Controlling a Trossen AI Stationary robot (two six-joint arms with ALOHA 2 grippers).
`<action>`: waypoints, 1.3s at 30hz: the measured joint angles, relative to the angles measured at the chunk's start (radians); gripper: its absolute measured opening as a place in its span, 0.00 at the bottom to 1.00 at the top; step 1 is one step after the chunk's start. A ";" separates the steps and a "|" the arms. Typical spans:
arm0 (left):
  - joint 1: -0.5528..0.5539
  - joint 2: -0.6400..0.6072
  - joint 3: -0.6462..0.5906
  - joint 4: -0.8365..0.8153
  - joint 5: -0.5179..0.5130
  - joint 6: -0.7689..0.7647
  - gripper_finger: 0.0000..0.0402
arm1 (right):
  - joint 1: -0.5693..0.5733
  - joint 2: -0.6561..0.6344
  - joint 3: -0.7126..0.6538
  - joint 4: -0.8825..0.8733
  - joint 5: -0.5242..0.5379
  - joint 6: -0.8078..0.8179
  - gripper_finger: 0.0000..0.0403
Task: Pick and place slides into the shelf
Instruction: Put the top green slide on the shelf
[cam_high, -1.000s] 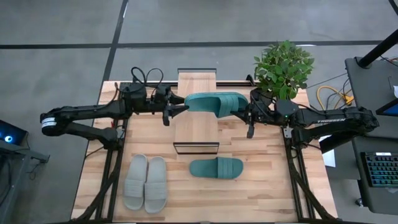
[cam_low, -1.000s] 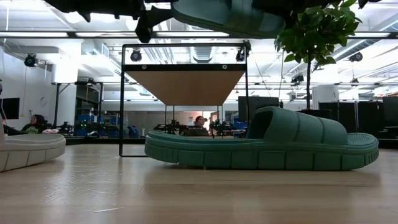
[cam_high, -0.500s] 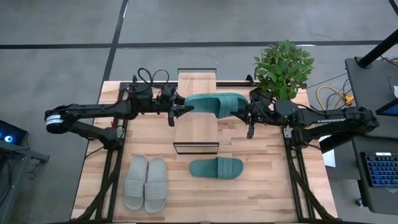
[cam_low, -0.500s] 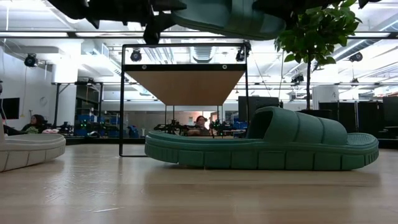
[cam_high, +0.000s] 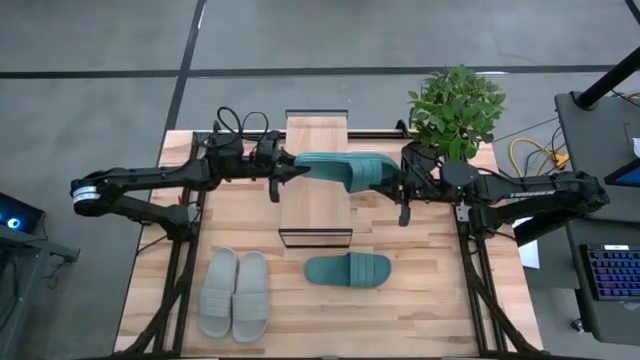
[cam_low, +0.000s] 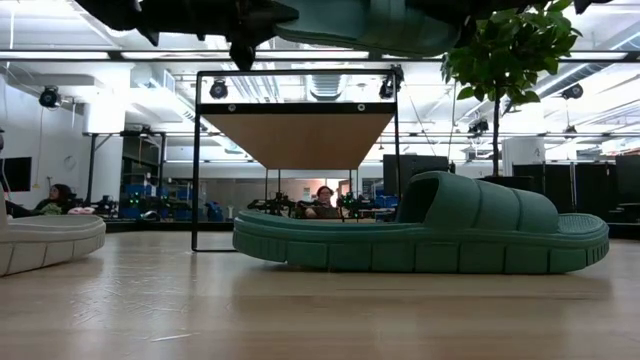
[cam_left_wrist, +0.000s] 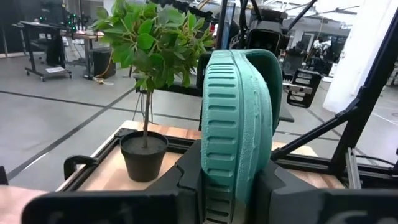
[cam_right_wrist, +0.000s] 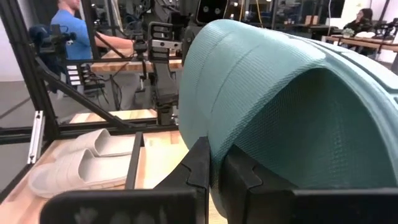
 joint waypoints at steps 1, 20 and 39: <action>0.005 -0.006 0.000 -0.015 0.003 0.002 0.11 | 0.000 0.000 0.000 0.000 -0.004 -0.008 0.03; 0.066 -0.085 0.014 -0.138 0.006 -0.002 0.11 | -0.002 0.001 0.002 0.000 0.001 -0.095 0.03; 0.158 -0.090 0.008 -0.204 -0.001 -0.117 0.11 | 0.001 0.000 0.000 0.018 -0.003 -0.208 0.47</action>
